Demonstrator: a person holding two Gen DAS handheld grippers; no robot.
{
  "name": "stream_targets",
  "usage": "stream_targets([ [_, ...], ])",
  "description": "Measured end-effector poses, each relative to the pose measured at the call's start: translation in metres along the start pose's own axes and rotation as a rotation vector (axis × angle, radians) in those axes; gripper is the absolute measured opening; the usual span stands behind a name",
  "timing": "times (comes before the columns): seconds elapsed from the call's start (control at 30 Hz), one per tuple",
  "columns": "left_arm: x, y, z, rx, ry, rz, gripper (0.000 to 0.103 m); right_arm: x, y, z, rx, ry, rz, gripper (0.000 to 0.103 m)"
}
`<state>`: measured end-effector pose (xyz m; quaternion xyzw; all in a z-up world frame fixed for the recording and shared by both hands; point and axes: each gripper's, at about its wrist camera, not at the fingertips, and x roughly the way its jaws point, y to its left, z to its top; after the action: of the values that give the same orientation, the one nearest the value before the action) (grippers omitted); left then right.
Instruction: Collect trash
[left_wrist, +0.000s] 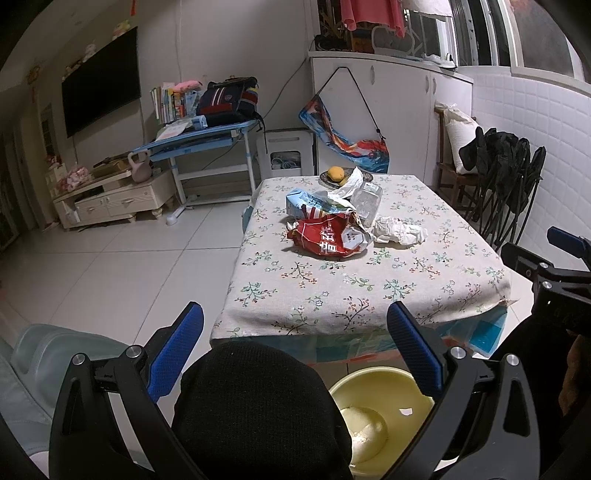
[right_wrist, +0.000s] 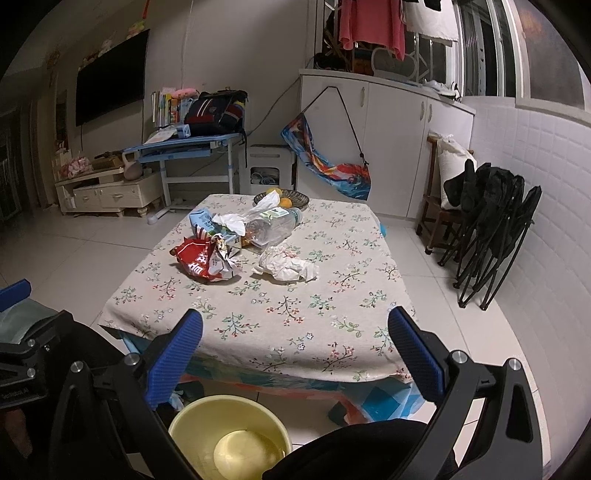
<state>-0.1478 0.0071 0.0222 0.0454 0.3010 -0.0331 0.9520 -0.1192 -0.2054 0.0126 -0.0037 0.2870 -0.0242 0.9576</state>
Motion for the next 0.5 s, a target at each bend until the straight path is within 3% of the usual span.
stream_targets([
  [0.5,0.002,0.013,-0.005,-0.024,0.009,-0.002,0.096,0.002,-0.005,0.003,0.002,0.024,0.035,0.096],
])
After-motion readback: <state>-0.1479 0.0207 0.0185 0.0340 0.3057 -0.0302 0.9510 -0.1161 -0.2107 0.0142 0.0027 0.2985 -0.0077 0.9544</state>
